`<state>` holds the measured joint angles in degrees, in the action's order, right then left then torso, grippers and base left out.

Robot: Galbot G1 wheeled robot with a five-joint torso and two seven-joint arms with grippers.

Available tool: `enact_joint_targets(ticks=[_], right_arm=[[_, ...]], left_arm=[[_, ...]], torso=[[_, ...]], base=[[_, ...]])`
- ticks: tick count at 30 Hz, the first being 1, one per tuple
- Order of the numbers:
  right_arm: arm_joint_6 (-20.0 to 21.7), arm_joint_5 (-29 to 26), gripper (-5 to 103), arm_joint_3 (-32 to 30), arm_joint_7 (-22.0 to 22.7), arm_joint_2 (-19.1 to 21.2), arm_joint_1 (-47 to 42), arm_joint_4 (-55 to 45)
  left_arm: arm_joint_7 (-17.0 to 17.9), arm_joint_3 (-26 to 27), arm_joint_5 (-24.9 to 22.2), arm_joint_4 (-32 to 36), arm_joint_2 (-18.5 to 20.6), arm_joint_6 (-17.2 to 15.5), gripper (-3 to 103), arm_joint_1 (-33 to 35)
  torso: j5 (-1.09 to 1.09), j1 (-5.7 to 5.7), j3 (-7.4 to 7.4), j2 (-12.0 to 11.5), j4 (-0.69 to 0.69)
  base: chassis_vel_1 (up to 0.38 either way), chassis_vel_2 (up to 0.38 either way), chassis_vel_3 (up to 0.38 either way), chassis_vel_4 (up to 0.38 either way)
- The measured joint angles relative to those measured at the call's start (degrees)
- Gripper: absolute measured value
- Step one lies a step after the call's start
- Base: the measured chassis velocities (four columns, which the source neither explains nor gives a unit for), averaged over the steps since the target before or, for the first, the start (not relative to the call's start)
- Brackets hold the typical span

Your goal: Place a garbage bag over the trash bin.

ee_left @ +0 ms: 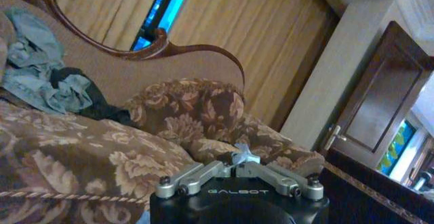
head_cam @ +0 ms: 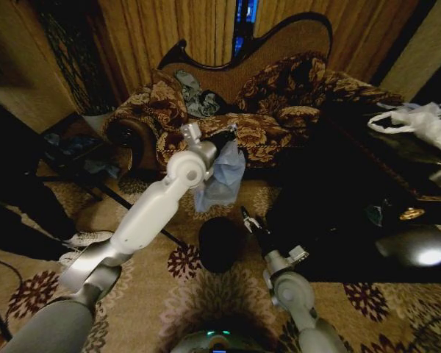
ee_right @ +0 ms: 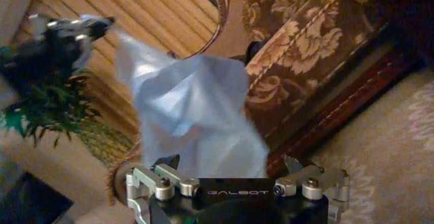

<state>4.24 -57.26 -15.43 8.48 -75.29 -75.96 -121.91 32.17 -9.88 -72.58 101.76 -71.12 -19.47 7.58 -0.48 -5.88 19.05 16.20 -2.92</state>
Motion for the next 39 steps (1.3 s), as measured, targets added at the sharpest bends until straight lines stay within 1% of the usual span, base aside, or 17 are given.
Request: enact_joint_targets(ticks=[1, 4, 5, 8, 9, 12, 13, 14, 16, 17, 20, 21, 24, 26, 28, 32, 39], right_arm=[[0.0, 0.0, 102, 0.0, 0.0, 0.0, 0.0, 0.0], [-0.7, 0.6, 90, 1.2, -1.2, 0.3, 0.3, -0.5], [-0.7, 0.6, 90, 1.2, -1.2, 0.3, 0.3, -0.5], [-0.8, 1.2, 74, 2.3, -2.9, 0.0, 2.7, 1.0], [-0.8, 1.2, 74, 2.3, -2.9, 0.0, 2.7, 1.0], [-1.3, 2.2, 57, 2.5, -4.8, -1.2, 7.4, 5.3], [-1.3, 2.2, 57, 2.5, -4.8, -1.2, 7.4, 5.3], [-1.5, 2.2, 57, 2.3, -5.0, -1.6, 8.9, 6.6], [-1.8, 2.1, 46, 2.0, -5.7, -2.0, 10.7, 8.4], [-1.8, 2.1, 46, 2.0, -5.7, -2.0, 10.7, 8.4], [-2.0, 2.4, 30, 2.0, -7.1, -2.1, 12.1, 10.7], [-2.0, 2.4, 30, 2.0, -7.1, -2.1, 12.1, 10.7], [-2.1, 2.7, 14, 1.9, -7.9, -1.7, 12.8, 12.4], [-2.1, 2.8, 14, 1.9, -7.9, -1.7, 13.2, 12.9], [-2.1, 3.2, 3, 2.0, -7.9, -2.0, 13.9, 13.7], [-1.8, 3.9, 0, 2.1, -7.2, -2.8, 15.5, 14.2], [-0.3, 4.6, 0, 4.1, -6.3, -2.1, 13.7, 10.3]], left_arm=[[0.0, 0.0, 0.0, 0.0, 0.0, 0.0, 0, 0.0], [1.0, -1.4, 0.2, -0.5, -2.1, 0.0, 0, -0.7], [1.0, -1.4, 0.2, -0.5, -2.1, 0.0, 0, -0.7], [2.0, -2.4, 0.2, 0.7, -2.7, -0.1, 0, -0.3], [2.0, -2.4, 0.2, 0.7, -2.7, -0.1, 0, -0.3], [2.0, -2.8, 0.2, 1.6, -2.4, -0.4, 0, 0.8], [2.0, -2.8, 0.2, 1.6, -2.4, -0.4, 0, 0.8], [1.9, -2.8, 0.3, 1.8, -2.3, -0.4, 0, 1.2], [1.4, -2.7, 0.4, 2.1, -2.3, -0.5, 0, 1.7], [1.4, -2.7, 0.4, 2.1, -2.3, -0.5, 0, 1.7], [0.4, -2.1, 1.0, 2.3, -2.1, -0.5, 0, 2.4], [0.4, -2.1, 1.0, 2.3, -2.1, -0.5, 0, 2.4], [-0.3, -1.4, 1.2, 2.7, -2.2, -0.5, 0, 2.8], [-0.5, -1.2, 1.3, 3.1, -2.2, -0.5, 0, 3.0], [-0.6, -1.0, 1.4, 3.8, -2.2, -0.5, 0, 3.5], [-0.6, -0.9, 1.3, 5.8, -1.6, -0.5, 0, 5.1], [-1.9, 0.7, 2.0, 6.2, 0.2, -0.4, 0, 7.0]], torso=[[0.00, 0.00, 0.00, 0.0, 0.00], [0.00, 0.01, -0.01, 0.0, -0.01], [0.00, 0.01, -0.01, 0.0, -0.01], [0.01, 0.01, -0.01, 0.0, -0.01], [0.01, 0.01, -0.01, 0.0, -0.01], [0.00, 0.01, -0.01, 0.0, 0.01], [0.00, 0.01, -0.01, 0.0, 0.01], [-0.02, 0.00, 0.00, 0.0, 0.02], [-0.01, 0.00, 0.00, 0.0, 0.01], [-0.01, 0.00, 0.00, 0.0, 0.01], [-0.01, 0.01, 0.00, 0.0, 0.01], [-0.01, 0.01, 0.00, 0.0, 0.01], [-0.01, 0.00, 0.00, 0.0, 0.00], [-0.01, 0.00, 0.00, 0.0, 0.00], [-0.01, 0.01, 0.00, 0.0, 0.00], [-0.01, 0.00, 0.00, 0.0, 0.01], [-0.01, 0.01, -0.01, 0.0, 0.00]], base=[[0.000, 0.000, 0.000, 0.000], [0.000, 0.000, 0.000, 0.000], [0.000, 0.000, 0.000, 0.000], [0.000, 0.000, 0.000, 0.000], [0.000, 0.000, 0.000, 0.000], [0.000, 0.000, 0.000, 0.000], [0.000, 0.000, 0.000, 0.000], [0.000, 0.000, 0.000, 0.000], [0.000, 0.000, 0.000, 0.000], [0.000, 0.000, 0.000, 0.000], [0.000, 0.000, 0.000, 0.000], [0.000, 0.000, 0.000, 0.000], [0.000, 0.000, 0.000, 0.000], [0.000, 0.000, 0.000, 0.000], [0.000, 0.000, 0.000, 0.000], [0.000, 0.000, 0.000, 0.000], [0.000, 0.000, 0.000, 0.000]])
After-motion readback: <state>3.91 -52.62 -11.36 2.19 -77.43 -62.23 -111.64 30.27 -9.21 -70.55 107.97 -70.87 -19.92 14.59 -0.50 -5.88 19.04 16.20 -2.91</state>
